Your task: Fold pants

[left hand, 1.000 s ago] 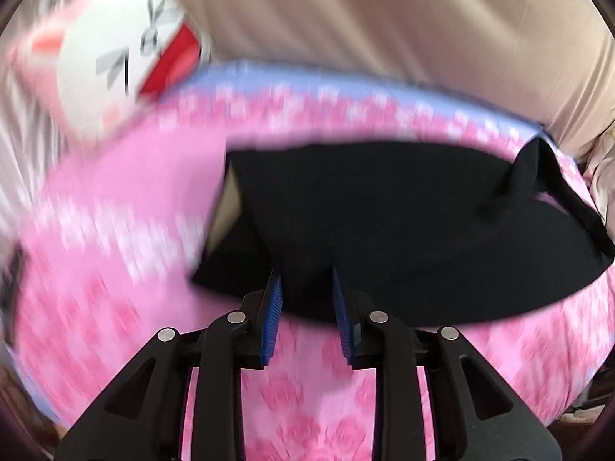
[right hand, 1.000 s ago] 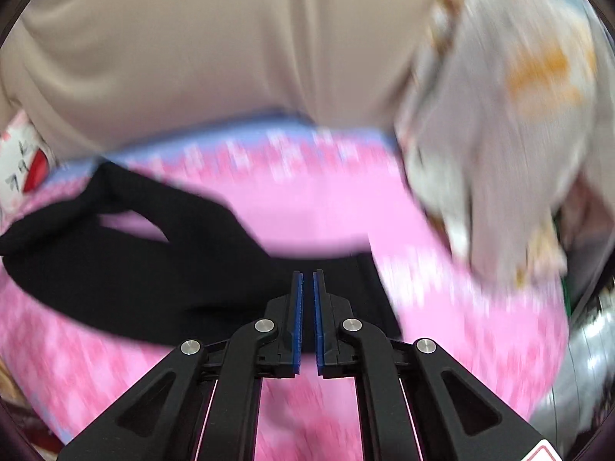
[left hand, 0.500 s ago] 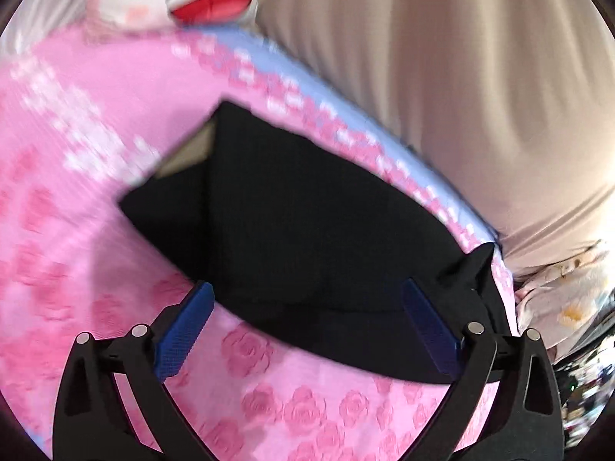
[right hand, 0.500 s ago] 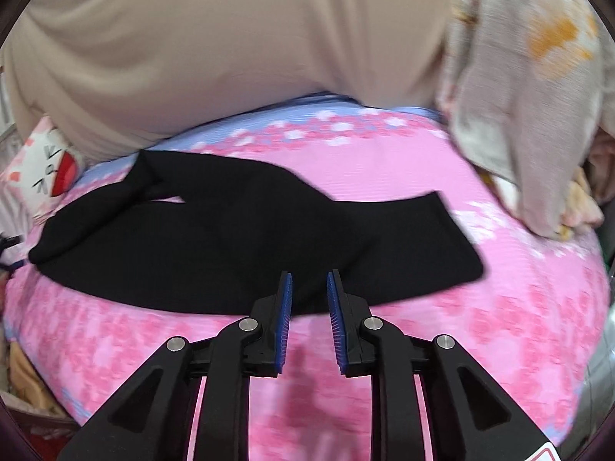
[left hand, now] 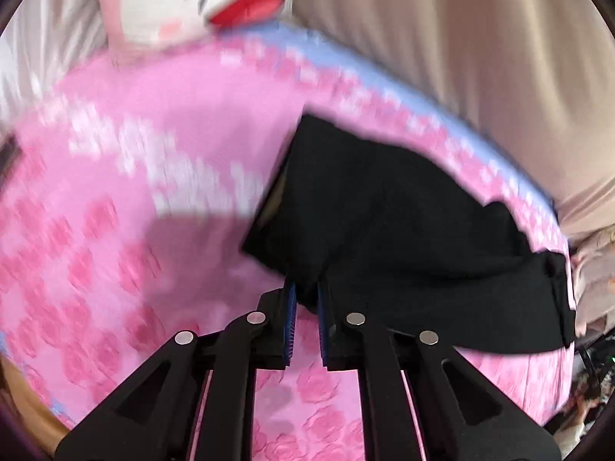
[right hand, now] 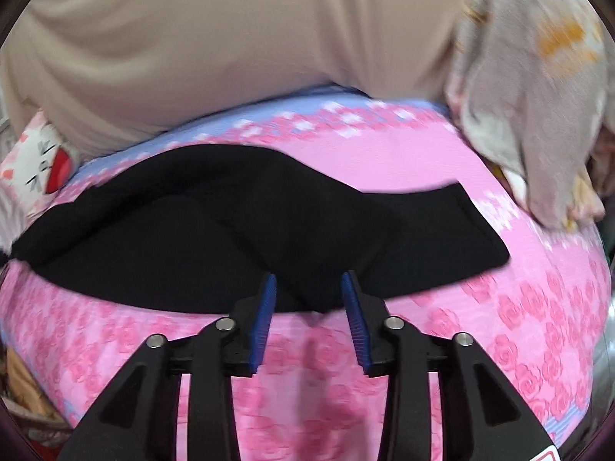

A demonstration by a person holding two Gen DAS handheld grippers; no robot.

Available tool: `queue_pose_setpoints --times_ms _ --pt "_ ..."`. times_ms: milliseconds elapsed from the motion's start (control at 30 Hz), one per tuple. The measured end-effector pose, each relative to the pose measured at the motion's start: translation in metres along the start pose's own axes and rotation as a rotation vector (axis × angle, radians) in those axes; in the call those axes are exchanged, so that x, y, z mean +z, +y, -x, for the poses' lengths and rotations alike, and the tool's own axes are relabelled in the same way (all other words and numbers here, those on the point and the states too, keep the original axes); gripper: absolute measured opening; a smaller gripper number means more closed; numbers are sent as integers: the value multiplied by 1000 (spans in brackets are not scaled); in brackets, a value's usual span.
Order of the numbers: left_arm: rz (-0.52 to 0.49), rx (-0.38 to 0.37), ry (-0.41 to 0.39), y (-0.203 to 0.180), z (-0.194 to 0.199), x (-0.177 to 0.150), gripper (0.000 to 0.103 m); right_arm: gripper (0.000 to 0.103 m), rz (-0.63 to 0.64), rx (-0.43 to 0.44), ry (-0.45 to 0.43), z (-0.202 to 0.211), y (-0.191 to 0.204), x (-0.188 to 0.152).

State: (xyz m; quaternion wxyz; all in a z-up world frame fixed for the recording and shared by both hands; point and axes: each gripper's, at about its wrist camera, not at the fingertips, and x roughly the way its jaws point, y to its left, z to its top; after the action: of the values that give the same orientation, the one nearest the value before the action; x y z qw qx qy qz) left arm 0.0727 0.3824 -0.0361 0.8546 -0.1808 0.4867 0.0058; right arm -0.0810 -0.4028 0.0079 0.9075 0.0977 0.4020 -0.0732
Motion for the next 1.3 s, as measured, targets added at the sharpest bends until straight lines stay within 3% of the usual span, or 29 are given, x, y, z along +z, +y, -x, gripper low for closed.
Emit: queue_pose_setpoints --times_ms 33,133,167,200,267,333,433,467,500,533,600,700,733,800,867,967,1033,1133,1200,1300 --pt "6 10 -1 -1 -1 -5 15 36 -30 -6 16 -4 -9 -2" --pt "6 90 -101 -17 21 -13 23 36 -83 9 50 -5 -23 -6" --pt "11 110 -147 -24 34 -14 30 42 -86 8 53 -5 -26 -6" --pt "18 109 -198 -35 49 -13 44 51 -90 6 56 -5 -28 -5" --pt "15 93 -248 -54 64 -8 60 56 -117 33 56 -7 -33 0" --pt "-26 76 -293 -86 74 -8 64 62 -150 89 70 -18 -38 6" --pt "-89 34 -307 -128 70 -8 79 62 -156 86 142 -54 -40 13" --pt "-102 21 -303 -141 66 -10 81 57 -151 95 174 -68 -38 15" --pt "-119 11 -288 -153 59 -12 81 16 -124 86 161 -70 -33 18" --pt "-132 8 -271 -164 52 -13 81 7 -71 120 177 -71 -25 27" --pt "-148 4 -243 -175 44 -19 81 6 -18 141 141 -52 -16 48" --pt "-193 46 -206 -188 28 -30 82 6 65 71 -12 16 -29 89" --pt "-200 75 -196 -190 23 -35 84 6 64 36 -51 35 -43 97" --pt "-207 145 -169 -189 9 -43 88 10 139 -152 -77 46 -67 97" --pt "-208 193 -127 -185 -8 -49 88 19 178 -229 -12 25 -91 81" --pt "-176 219 -56 -173 -30 -55 88 19 93 -359 203 -23 -138 42" --pt "-142 194 -26 -166 -33 -58 88 23 14 -335 176 -16 -146 25" --pt "-76 142 -24 -153 -25 -56 88 29 -82 -200 80 9 -135 20" --pt "-16 116 -37 -141 -18 -53 88 36 -92 -113 56 15 -117 18" --pt "76 99 -72 -114 -4 -48 88 42 -44 -71 58 6 -77 16"
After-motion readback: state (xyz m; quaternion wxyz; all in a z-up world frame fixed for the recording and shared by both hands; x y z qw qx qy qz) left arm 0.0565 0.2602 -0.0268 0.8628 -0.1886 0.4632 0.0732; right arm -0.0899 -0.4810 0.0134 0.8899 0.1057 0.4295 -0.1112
